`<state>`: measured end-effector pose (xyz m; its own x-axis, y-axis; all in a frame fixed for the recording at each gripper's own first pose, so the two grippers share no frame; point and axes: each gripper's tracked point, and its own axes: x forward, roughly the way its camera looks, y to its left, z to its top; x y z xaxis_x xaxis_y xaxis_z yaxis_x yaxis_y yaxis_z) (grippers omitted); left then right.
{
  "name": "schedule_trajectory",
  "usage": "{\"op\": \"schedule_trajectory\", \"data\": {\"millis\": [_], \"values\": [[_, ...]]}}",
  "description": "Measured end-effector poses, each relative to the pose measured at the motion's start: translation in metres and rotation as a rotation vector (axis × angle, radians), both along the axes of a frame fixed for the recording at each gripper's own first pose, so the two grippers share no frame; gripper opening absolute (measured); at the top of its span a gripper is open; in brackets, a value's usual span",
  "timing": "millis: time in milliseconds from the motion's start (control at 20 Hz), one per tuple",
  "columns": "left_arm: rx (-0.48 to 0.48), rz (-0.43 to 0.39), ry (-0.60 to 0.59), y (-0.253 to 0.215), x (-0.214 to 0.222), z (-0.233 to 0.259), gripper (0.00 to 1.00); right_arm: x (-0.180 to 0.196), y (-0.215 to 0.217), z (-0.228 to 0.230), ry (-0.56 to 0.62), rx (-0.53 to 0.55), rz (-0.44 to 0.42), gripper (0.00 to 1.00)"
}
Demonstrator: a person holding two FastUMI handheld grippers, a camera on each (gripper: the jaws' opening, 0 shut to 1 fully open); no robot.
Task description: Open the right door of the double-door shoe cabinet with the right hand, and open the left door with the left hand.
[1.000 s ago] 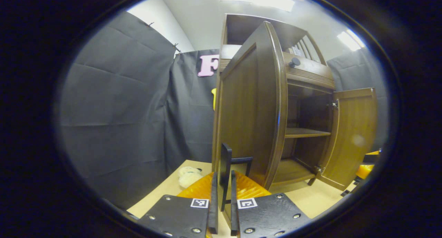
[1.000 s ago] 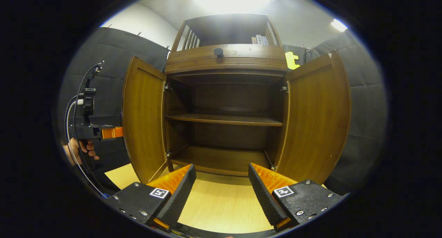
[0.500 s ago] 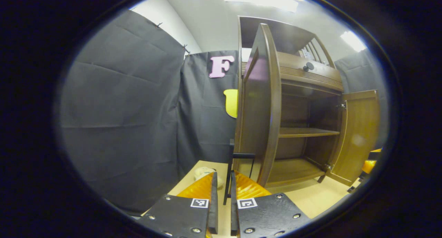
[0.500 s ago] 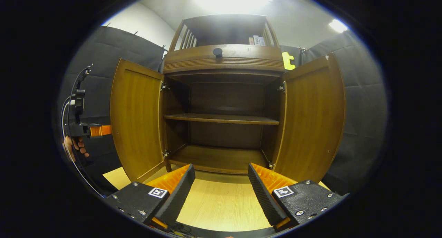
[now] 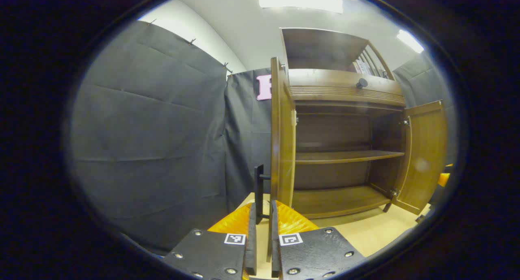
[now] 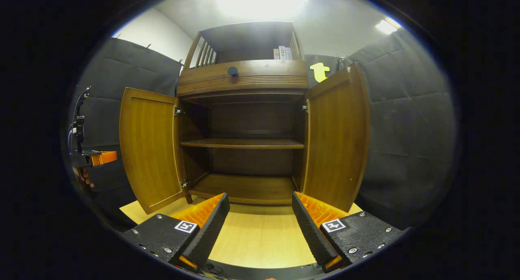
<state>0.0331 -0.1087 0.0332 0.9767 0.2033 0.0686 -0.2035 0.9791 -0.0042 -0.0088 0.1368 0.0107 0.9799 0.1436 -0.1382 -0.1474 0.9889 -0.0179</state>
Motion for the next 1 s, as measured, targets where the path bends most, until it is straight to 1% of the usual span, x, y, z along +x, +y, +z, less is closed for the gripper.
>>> {"op": "schedule_trajectory", "data": {"millis": [50,100,150,300,450,600,850,1000], "values": [[0.005,-0.010,-0.013,-0.013,-0.015,0.004,0.15,-0.005,-0.006,0.003,-0.008,0.000,-0.005,0.96],[0.014,-0.016,-0.023,-0.022,-0.027,0.010,0.15,-0.010,-0.011,0.004,-0.009,0.001,-0.009,0.95],[0.018,-0.027,-0.029,-0.031,-0.036,0.013,0.19,-0.015,-0.015,0.006,-0.009,0.003,-0.011,0.95],[0.011,-0.067,-0.041,-0.069,-0.062,0.024,0.17,-0.031,-0.029,0.011,-0.018,0.005,-0.021,0.96],[0.001,-0.093,-0.041,-0.099,-0.083,0.021,0.14,-0.044,-0.041,0.015,-0.029,0.011,-0.034,0.96],[0.011,-0.104,-0.033,-0.118,-0.105,0.012,0.11,-0.056,-0.049,0.015,-0.032,0.026,-0.047,0.96],[0.025,-0.121,-0.032,-0.139,-0.128,0.001,0.43,-0.073,-0.056,0.012,-0.031,0.038,-0.054,0.96],[0.031,-0.130,-0.009,-0.149,-0.138,-0.007,0.63,-0.080,-0.057,0.012,-0.031,0.046,-0.057,0.95]]}}
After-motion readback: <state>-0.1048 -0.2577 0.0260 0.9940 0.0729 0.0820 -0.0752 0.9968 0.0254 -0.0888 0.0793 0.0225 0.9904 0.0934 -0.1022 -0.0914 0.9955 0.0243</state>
